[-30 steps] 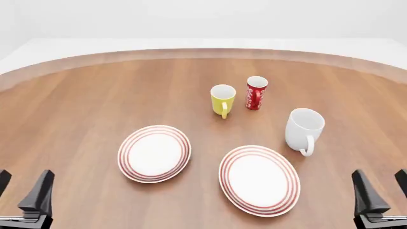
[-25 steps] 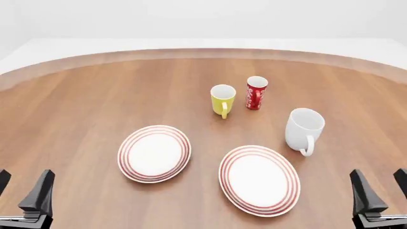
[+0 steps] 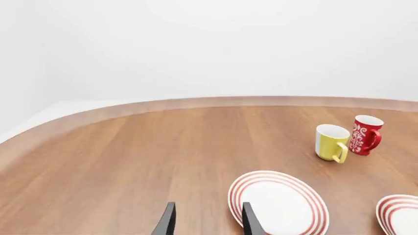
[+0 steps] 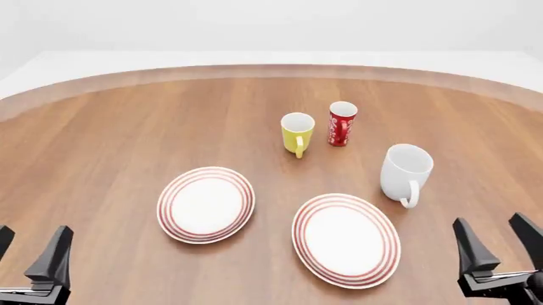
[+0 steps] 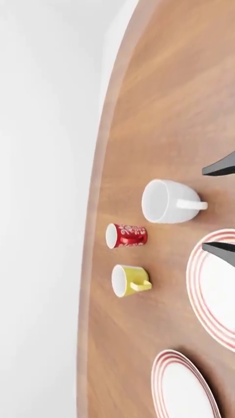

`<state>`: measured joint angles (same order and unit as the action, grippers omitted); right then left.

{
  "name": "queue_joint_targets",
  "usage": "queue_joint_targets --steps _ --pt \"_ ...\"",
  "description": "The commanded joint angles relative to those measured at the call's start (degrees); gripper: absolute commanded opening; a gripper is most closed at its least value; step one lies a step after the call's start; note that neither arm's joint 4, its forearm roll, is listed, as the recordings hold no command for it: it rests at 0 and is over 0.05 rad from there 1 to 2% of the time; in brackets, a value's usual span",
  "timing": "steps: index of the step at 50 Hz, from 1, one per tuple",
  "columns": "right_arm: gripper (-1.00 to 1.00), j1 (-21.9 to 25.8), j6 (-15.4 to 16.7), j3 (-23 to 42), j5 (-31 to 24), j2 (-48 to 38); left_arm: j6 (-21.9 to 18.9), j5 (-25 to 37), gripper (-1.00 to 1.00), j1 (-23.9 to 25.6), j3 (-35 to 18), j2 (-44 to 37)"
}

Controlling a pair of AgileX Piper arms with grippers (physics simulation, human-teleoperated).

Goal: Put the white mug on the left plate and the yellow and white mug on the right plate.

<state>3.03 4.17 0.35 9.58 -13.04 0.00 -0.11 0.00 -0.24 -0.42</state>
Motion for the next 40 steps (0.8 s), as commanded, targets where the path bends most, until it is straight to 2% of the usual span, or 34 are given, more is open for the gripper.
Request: queue_joint_targets --steps 1,10,15,18,20,40 --pt "1.00 1.3 0.7 0.1 9.3 -10.8 0.0 0.0 1.00 0.0 0.0 0.0" --pt "1.00 1.4 1.0 0.0 18.7 -20.9 0.0 0.0 1.00 0.0 0.0 0.0" --pt "1.00 1.4 0.7 -0.1 26.9 -29.8 0.0 0.0 1.00 0.0 0.0 0.0" --pt "1.00 1.2 0.9 0.2 29.4 -32.8 0.0 0.0 1.00 0.0 0.0 0.0" --pt "1.00 0.8 2.2 0.0 31.6 -34.8 0.0 0.0 1.00 0.0 0.0 0.0" --pt "1.00 0.2 1.4 2.0 46.7 -54.1 0.0 0.0 1.00 0.0 0.0 0.0"
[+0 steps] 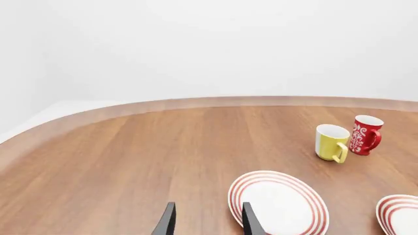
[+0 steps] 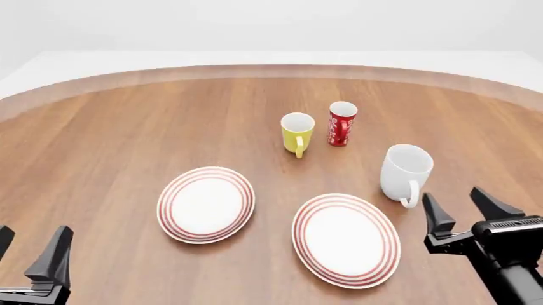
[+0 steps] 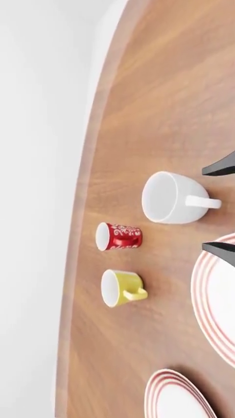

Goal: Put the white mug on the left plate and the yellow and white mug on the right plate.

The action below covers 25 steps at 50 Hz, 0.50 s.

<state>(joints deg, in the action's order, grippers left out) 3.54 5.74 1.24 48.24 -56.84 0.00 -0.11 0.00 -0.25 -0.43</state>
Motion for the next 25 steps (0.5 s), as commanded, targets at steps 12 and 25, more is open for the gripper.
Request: queue_joint_targets --steps 12,25 --pt "1.00 -1.1 -0.5 2.4 14.7 -19.6 0.0 0.0 1.00 0.0 0.0 0.0" --pt "1.00 -1.4 -0.7 4.6 19.7 -27.9 0.0 0.0 1.00 0.0 0.0 0.0"
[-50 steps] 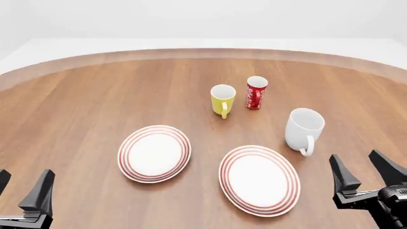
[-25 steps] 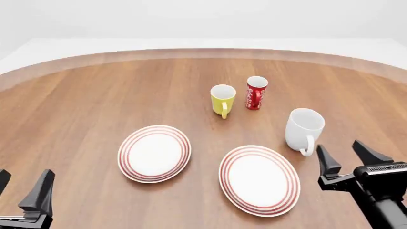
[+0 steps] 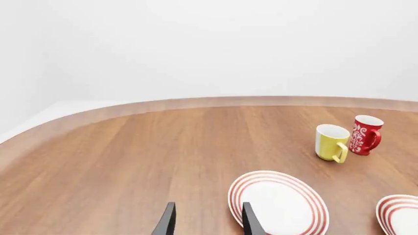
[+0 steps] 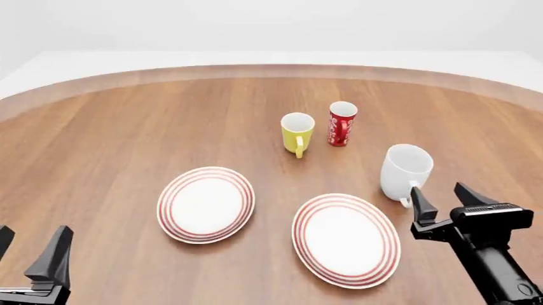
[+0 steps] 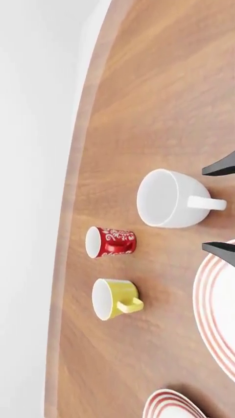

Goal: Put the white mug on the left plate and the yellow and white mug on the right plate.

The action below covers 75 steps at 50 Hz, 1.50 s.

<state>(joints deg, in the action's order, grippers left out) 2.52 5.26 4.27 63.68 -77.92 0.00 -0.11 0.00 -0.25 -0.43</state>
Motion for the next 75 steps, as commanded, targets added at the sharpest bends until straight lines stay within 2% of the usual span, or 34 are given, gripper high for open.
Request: queue_joint_targets --steps 1,17,75 --pt "1.00 -0.4 -0.3 1.7 4.3 -7.0 0.0 0.0 1.00 0.0 0.0 0.0" --pt "1.00 -0.9 -2.2 4.8 6.1 -14.0 0.0 0.0 1.00 0.0 0.0 0.0" --pt "1.00 -1.8 -2.8 14.0 6.2 -30.7 0.0 0.0 1.00 0.0 0.0 0.0"
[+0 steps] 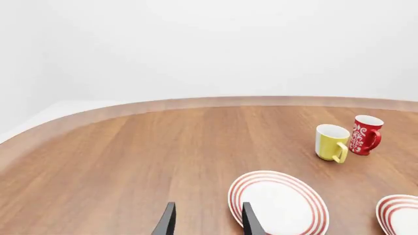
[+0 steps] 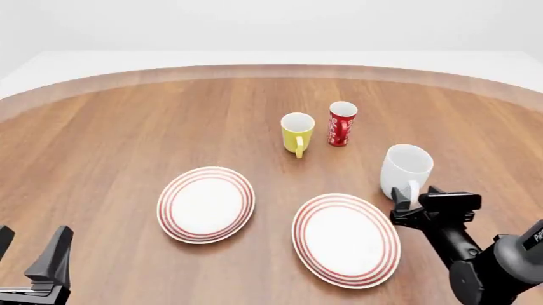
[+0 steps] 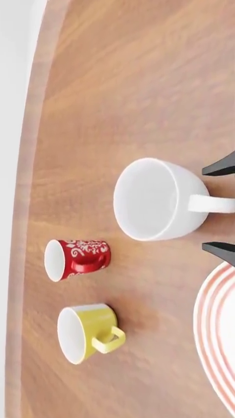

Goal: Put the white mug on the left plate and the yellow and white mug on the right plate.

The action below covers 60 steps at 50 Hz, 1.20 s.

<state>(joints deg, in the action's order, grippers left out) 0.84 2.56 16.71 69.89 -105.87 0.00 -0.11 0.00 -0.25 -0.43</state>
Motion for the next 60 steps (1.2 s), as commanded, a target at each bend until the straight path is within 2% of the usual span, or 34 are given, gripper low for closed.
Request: queue_joint_targets --steps 1,20,21,35,38,60 --pt "1.00 -0.2 0.0 1.8 0.0 -3.0 0.0 0.0 1.00 0.0 0.0 0.0" --pt "1.00 -0.3 -1.0 3.5 0.0 -6.8 0.0 0.0 1.00 0.0 0.0 0.0" --pt "-1.00 -0.4 -1.0 3.2 0.0 -6.3 0.0 0.0 1.00 0.0 0.0 0.0" --pt "-1.00 -0.6 -1.0 1.6 0.0 -3.3 0.0 0.0 1.00 0.0 0.0 0.0" --pt "-1.00 0.6 0.1 0.2 0.0 -0.3 0.0 0.0 1.00 0.0 0.0 0.0" --pt "-1.00 5.5 -0.5 -4.2 -0.2 9.2 0.0 0.0 1.00 0.0 0.0 0.0"
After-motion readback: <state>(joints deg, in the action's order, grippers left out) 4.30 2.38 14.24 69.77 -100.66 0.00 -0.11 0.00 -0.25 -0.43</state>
